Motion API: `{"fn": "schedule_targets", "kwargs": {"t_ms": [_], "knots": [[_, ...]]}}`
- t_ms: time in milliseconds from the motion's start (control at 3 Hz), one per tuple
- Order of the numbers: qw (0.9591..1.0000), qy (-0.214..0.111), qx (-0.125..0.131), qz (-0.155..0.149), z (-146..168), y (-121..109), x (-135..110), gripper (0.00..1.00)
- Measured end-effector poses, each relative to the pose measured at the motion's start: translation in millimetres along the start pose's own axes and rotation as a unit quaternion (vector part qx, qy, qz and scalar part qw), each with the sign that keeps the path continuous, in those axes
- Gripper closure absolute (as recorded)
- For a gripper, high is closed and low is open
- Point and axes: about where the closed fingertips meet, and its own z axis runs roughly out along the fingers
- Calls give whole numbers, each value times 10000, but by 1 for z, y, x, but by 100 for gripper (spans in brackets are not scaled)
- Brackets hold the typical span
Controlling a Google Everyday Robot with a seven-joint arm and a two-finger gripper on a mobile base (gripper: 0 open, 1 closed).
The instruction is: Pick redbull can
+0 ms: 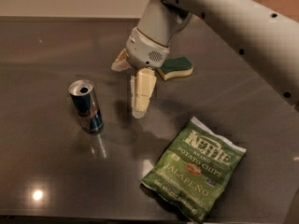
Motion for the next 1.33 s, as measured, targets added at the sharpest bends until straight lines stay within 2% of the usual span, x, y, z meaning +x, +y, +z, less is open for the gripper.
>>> {"fn": "schedule_targets", "kwargs": {"t_ms": [333, 1000, 1333], "knots": [[9997, -185, -57, -122, 0, 4, -8, 0], [9976, -497, -261, -399, 14, 18, -41, 0], [9965, -615, -310, -480, 21, 18, -56, 0]]}}
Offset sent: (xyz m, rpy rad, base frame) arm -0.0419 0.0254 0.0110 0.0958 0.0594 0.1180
